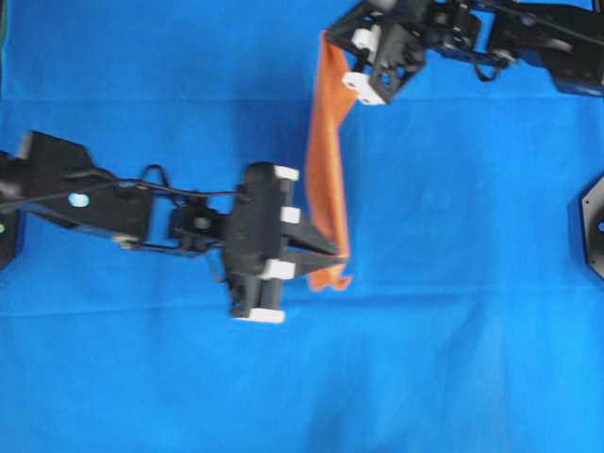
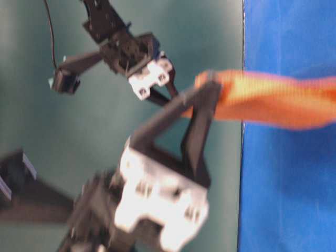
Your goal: Fold the orange towel.
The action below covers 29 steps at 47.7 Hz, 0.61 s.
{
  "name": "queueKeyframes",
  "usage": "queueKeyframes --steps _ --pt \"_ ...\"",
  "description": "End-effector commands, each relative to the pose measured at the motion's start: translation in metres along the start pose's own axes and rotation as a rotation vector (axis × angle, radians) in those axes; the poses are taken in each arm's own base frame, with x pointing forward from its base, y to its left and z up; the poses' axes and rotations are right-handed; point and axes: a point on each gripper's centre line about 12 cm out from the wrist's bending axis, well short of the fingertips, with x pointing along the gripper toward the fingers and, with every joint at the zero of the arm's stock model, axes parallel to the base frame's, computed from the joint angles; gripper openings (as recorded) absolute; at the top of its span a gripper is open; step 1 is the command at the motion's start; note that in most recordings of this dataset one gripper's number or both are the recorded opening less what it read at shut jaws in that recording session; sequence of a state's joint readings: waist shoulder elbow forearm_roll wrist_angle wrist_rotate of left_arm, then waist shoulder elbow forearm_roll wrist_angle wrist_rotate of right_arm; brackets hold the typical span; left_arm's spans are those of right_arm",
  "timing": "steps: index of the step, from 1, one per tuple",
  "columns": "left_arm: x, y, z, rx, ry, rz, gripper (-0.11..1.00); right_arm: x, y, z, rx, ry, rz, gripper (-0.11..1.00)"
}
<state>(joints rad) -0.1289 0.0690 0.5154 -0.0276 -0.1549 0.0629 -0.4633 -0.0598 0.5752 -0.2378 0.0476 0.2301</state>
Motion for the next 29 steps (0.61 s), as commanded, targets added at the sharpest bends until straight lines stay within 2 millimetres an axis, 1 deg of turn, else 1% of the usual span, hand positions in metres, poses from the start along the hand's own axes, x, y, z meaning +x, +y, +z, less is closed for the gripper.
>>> queueKeyframes --steps 1,5,8,10,15,18,21,29 --pt "0.011 -0.013 0.027 0.024 -0.072 -0.026 0.02 -0.021 -0.017 0.009 0.022 -0.05 -0.036 0.03" --pt "0.029 -0.014 0.034 0.056 -0.085 -0.026 0.02 -0.034 -0.017 0.003 0.023 -0.05 -0.038 0.03" --pt "0.038 -0.016 0.038 0.086 -0.093 -0.027 0.02 -0.041 -0.019 -0.004 0.026 -0.045 -0.043 0.03" --pt "0.043 -0.018 0.041 0.098 -0.099 -0.029 0.02 -0.044 -0.019 -0.008 0.027 -0.039 -0.045 0.03" --pt "0.05 -0.019 0.039 0.097 -0.093 -0.031 0.02 -0.044 -0.019 -0.014 0.028 -0.017 -0.048 0.03" --pt "0.05 -0.02 0.035 0.091 -0.082 -0.033 0.02 -0.04 -0.02 -0.015 0.026 -0.006 -0.048 0.03" --pt "0.048 -0.021 0.027 0.085 -0.064 -0.037 0.02 -0.032 -0.02 -0.018 0.025 0.01 -0.046 0.03" --pt "0.035 -0.029 0.001 0.053 -0.004 -0.055 0.02 -0.001 -0.013 -0.015 0.012 0.03 -0.026 0.03"
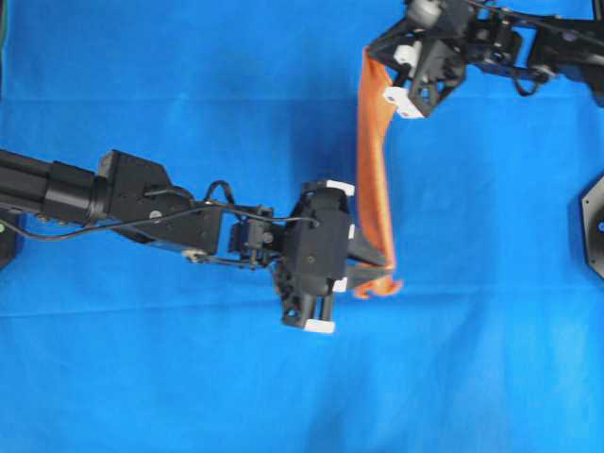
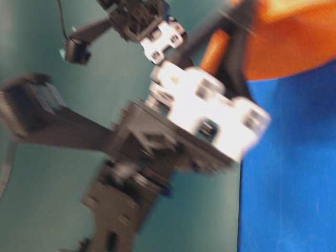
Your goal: Fold the orange towel.
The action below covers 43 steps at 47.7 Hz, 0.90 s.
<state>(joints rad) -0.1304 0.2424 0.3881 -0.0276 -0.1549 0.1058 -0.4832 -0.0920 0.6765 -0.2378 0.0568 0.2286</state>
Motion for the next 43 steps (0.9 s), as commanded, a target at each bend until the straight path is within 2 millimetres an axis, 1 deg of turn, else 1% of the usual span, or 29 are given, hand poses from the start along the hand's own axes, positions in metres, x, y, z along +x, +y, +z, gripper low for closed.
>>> queueKeyframes --steps 1,8,13,18,21,27,37,40,42,43 --pt "-0.02 -0.027 0.011 0.0 -0.042 -0.051 0.02 0.013 -0.003 0.021 -0.002 -0.045 -0.004 0.03" --pt "-0.038 -0.03 -0.013 -0.051 -0.013 -0.057 0.02 0.04 0.009 0.034 -0.021 -0.046 0.019 0.03" --pt "-0.052 -0.033 -0.026 -0.079 -0.026 -0.064 0.02 0.051 0.014 0.039 -0.034 -0.045 0.027 0.03" --pt "-0.061 -0.034 -0.038 -0.094 -0.019 -0.066 0.02 0.051 0.014 0.038 -0.034 -0.042 0.027 0.03" --pt "-0.063 -0.034 -0.043 -0.099 -0.013 -0.066 0.02 0.051 0.014 0.037 -0.034 -0.037 0.026 0.03" --pt "-0.06 -0.033 -0.046 -0.101 -0.005 -0.063 0.02 0.05 0.014 0.034 -0.031 -0.036 0.028 0.03" --pt "-0.054 -0.029 -0.047 -0.107 -0.002 -0.052 0.03 0.05 0.016 0.032 -0.037 -0.031 0.032 0.03" --pt "-0.052 -0.028 -0.046 -0.108 -0.002 -0.051 0.06 0.049 0.016 0.032 -0.04 -0.033 0.032 0.03" --pt "-0.052 -0.028 -0.044 -0.108 -0.008 -0.051 0.14 0.049 0.016 0.032 -0.04 -0.033 0.032 0.05" --pt "-0.052 -0.028 -0.044 -0.108 -0.008 -0.051 0.19 0.048 0.016 0.031 -0.043 -0.033 0.032 0.09"
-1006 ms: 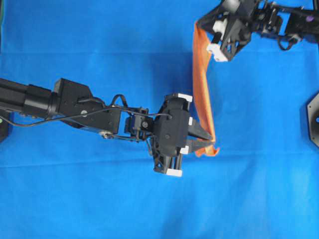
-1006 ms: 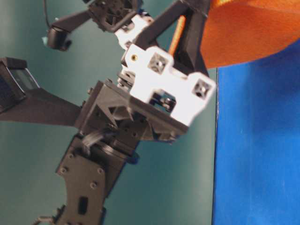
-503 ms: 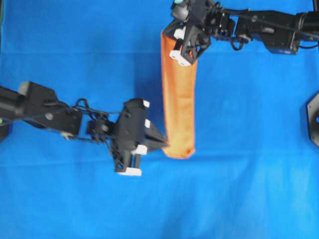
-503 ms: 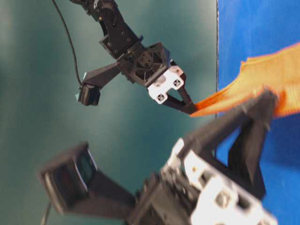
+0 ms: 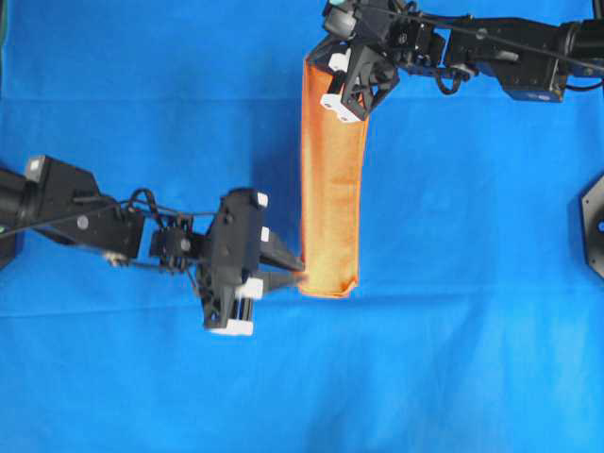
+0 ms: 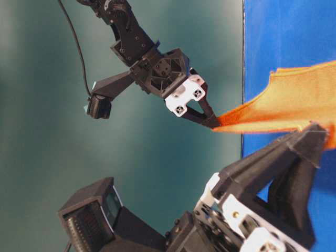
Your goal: Fold the orange towel.
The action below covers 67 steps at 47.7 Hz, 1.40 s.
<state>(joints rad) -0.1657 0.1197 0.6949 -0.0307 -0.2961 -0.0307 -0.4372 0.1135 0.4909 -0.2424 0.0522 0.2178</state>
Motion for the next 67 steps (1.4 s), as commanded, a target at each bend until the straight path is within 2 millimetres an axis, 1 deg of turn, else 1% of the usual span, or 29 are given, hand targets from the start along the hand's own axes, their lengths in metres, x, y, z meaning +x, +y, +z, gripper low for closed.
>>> queueKeyframes --steps 1,6,9,10,11,16,22,25,31,37,43,47,51,56,61,67 --pt "-0.001 -0.012 0.017 0.015 -0.051 -0.027 0.24 -0.009 -0.005 0.012 -0.002 -0.045 -0.008 0.14" --pt "0.0 -0.012 0.018 0.016 -0.054 -0.027 0.52 -0.01 -0.005 0.011 -0.029 -0.047 -0.007 0.45" --pt "0.0 -0.012 0.018 0.024 -0.054 -0.027 0.66 -0.01 -0.005 0.011 -0.038 -0.048 -0.007 0.61" --pt "0.0 -0.012 0.018 0.024 -0.054 -0.027 0.7 -0.01 -0.004 0.011 -0.04 -0.048 -0.006 0.64" --pt "-0.001 -0.012 0.019 0.029 -0.056 -0.027 0.72 -0.011 -0.005 0.011 -0.039 -0.05 -0.007 0.65" --pt "-0.006 -0.012 0.024 0.035 -0.059 -0.026 0.69 -0.012 -0.005 0.012 -0.045 -0.054 -0.007 0.6" --pt "-0.021 -0.008 0.033 0.033 -0.044 -0.017 0.66 -0.021 -0.004 0.019 -0.049 -0.076 -0.007 0.59" --pt "-0.034 -0.005 0.037 0.029 -0.026 -0.011 0.66 -0.027 -0.004 0.024 -0.048 -0.091 -0.008 0.59" --pt "-0.059 0.001 0.043 0.022 -0.008 0.001 0.66 -0.044 -0.001 0.026 -0.053 -0.118 -0.002 0.59" --pt "-0.085 0.003 0.043 0.019 -0.005 0.006 0.66 -0.064 0.005 0.02 -0.059 -0.132 0.01 0.59" --pt "-0.11 0.007 0.041 0.009 -0.027 0.015 0.66 -0.082 0.012 0.01 -0.051 -0.139 0.027 0.59" --pt "-0.126 0.01 0.038 0.004 -0.052 0.024 0.66 -0.096 0.019 -0.003 -0.047 -0.154 0.052 0.59" --pt "-0.145 0.016 0.034 -0.006 -0.091 0.04 0.66 -0.11 0.03 -0.012 -0.036 -0.186 0.09 0.59" --pt "-0.164 0.024 0.029 -0.02 -0.144 0.067 0.66 -0.13 0.044 -0.024 -0.031 -0.233 0.143 0.59" --pt "-0.178 0.031 0.022 -0.031 -0.181 0.094 0.66 -0.147 0.06 -0.037 -0.028 -0.279 0.208 0.59" --pt "-0.188 0.041 0.007 -0.048 -0.201 0.134 0.66 -0.156 0.073 -0.052 -0.014 -0.317 0.272 0.59"
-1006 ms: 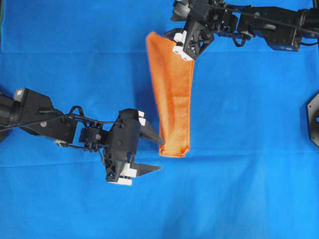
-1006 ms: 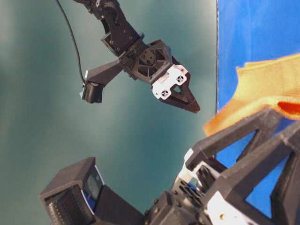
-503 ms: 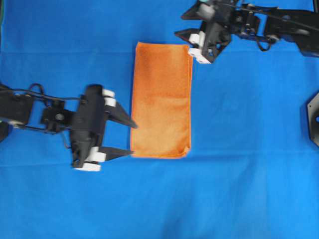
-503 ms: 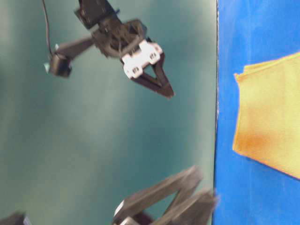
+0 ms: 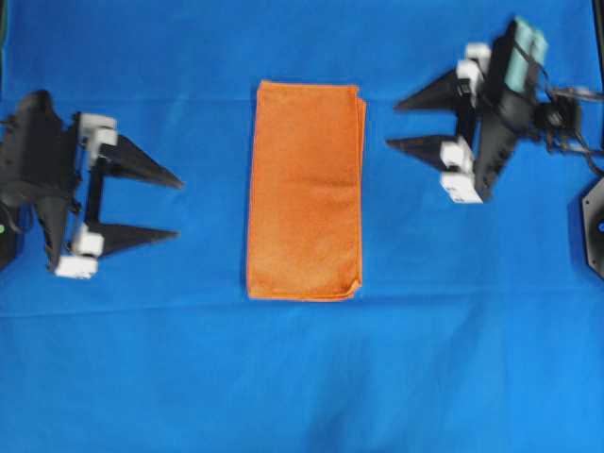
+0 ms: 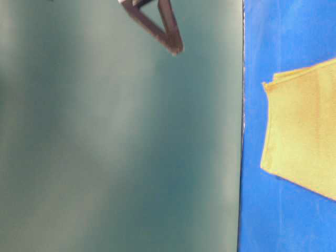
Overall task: Fold the orange towel.
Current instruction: 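Release the towel and retract both grippers outward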
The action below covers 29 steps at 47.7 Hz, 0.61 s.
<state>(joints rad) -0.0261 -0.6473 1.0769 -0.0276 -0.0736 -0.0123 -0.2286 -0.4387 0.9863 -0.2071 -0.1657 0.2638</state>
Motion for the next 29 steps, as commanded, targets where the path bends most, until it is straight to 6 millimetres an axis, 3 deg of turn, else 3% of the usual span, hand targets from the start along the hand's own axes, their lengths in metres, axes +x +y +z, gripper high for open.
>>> queueKeyframes --steps 1,24,29 --pt "-0.0056 0.0073 -0.0016 -0.01 -0.035 0.027 0.66 -0.0073 0.0109 -0.0006 0.011 -0.056 0.044 0.59" --pt "-0.0072 0.0131 -0.0071 -0.018 -0.056 0.049 0.66 -0.0069 0.0144 -0.0041 0.015 -0.064 0.059 0.59" --pt "-0.0062 0.0165 -0.004 -0.027 -0.07 0.062 0.66 -0.0059 0.0068 0.0012 0.027 -0.077 0.034 0.59"
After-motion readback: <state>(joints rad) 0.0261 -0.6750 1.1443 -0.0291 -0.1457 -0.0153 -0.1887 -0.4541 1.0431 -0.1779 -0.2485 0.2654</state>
